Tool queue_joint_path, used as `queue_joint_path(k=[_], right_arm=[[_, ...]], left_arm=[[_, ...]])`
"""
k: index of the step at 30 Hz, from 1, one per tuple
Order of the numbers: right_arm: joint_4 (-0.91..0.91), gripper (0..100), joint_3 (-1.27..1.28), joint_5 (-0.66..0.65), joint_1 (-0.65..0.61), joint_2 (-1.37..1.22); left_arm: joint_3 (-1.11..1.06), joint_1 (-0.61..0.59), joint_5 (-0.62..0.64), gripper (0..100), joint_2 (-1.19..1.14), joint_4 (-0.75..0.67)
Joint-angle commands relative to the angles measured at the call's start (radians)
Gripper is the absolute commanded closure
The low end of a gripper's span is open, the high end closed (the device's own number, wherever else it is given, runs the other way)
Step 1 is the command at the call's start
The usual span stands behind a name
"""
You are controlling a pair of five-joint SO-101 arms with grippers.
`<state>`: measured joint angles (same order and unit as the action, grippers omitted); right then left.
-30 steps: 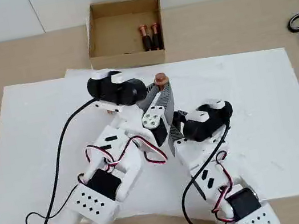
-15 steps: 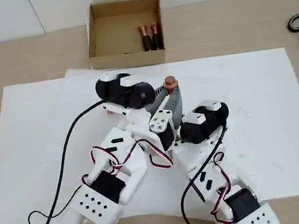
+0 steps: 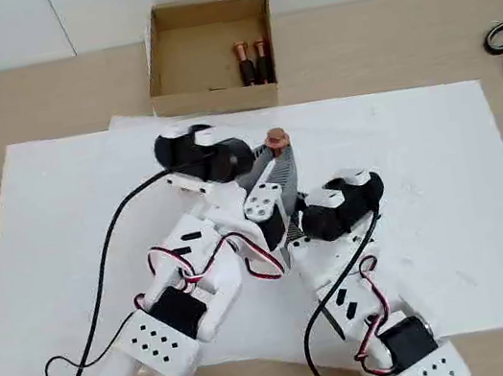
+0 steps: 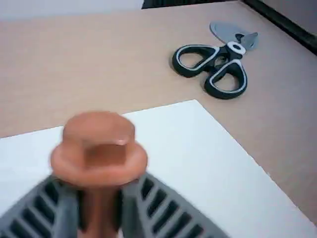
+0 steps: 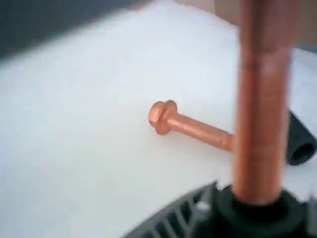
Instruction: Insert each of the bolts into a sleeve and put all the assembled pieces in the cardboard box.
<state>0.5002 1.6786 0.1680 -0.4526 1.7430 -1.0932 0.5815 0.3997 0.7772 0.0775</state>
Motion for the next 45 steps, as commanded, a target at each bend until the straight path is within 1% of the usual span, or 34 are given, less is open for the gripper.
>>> queue_joint_path(k=[1, 5, 9, 14, 19, 26, 35, 38, 41, 45], right_arm=[[0.004, 99.5, 0.002, 0.006, -0.002, 0.027], [0.004, 99.5, 0.002, 0.006, -0.002, 0.027], [0.002, 99.5, 0.002, 0.006, -0.002, 0.027], [0.004, 99.5, 0.002, 0.006, -0.002, 0.028], [0.008, 99.5, -0.008, 0.006, -0.002, 0.028], [0.008, 99.5, -0.008, 0.005, -0.002, 0.028], [0.008, 99.5, -0.008, 0.005, -0.001, 0.028], [0.008, 99.5, -0.008, 0.005, -0.001, 0.028], [0.008, 99.5, -0.008, 0.005, -0.001, 0.028], [0.008, 99.5, -0.008, 0.005, -0.001, 0.028]], left_arm=[[0.012, -0.006, -0.006, 99, 0.035, -0.035], [0.012, -0.006, -0.006, 99, 0.028, -0.035], [0.018, -0.003, -0.005, 99, -0.038, -0.037], [0.016, 0.000, -0.003, 99, -0.084, -0.097], [0.016, 0.000, -0.003, 99, -0.086, -0.089], [0.070, 0.002, -0.002, 99, -0.086, 0.031], [0.068, 0.026, -0.002, 99, -0.086, 0.044], [0.074, 0.026, -0.003, 99, -0.084, 0.098], [0.074, 0.020, -0.005, 99, -0.084, 0.112], [0.074, 0.025, -0.041, 99, -0.084, 0.112]])
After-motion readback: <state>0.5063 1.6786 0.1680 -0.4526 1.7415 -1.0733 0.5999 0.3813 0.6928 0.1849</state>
